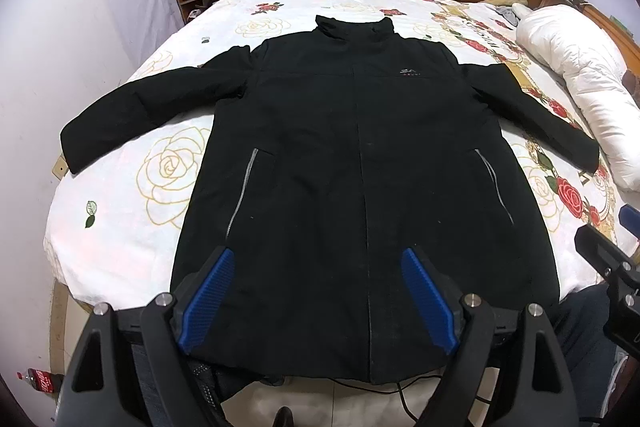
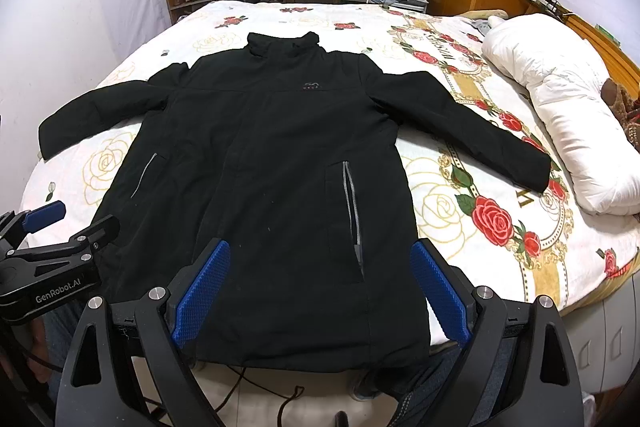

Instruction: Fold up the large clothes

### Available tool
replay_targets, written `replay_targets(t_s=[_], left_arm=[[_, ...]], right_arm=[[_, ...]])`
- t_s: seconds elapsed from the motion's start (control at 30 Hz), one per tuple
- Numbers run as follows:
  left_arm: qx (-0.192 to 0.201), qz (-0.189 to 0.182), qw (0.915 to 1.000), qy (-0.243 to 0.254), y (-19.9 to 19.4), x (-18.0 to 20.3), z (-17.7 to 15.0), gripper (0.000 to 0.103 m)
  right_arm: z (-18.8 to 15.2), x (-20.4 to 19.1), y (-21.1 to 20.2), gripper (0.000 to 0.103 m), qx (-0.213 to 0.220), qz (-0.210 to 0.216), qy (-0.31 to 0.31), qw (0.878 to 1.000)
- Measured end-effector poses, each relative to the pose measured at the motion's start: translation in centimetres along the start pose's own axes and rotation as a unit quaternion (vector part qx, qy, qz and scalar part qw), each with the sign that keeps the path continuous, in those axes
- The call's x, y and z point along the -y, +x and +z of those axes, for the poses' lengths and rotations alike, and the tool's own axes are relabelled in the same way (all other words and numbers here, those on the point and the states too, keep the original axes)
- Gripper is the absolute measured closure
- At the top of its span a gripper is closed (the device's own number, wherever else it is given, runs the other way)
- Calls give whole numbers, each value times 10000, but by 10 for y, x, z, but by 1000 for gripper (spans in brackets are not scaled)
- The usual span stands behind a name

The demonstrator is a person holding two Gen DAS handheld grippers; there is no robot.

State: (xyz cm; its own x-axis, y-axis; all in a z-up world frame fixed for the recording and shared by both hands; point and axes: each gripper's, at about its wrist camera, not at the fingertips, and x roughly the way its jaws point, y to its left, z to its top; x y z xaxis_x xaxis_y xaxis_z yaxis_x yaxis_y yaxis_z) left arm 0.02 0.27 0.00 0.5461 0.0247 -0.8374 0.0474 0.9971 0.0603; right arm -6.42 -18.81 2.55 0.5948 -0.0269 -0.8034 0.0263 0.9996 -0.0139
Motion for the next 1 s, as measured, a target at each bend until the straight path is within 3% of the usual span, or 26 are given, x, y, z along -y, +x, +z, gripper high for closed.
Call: replay_targets(t_s=[1.0], left_arm=[[-12,10,10000,-9,1,1,-1,16]], right_arm=[[-1,-1,-1,11,4,-7,-2,10000]])
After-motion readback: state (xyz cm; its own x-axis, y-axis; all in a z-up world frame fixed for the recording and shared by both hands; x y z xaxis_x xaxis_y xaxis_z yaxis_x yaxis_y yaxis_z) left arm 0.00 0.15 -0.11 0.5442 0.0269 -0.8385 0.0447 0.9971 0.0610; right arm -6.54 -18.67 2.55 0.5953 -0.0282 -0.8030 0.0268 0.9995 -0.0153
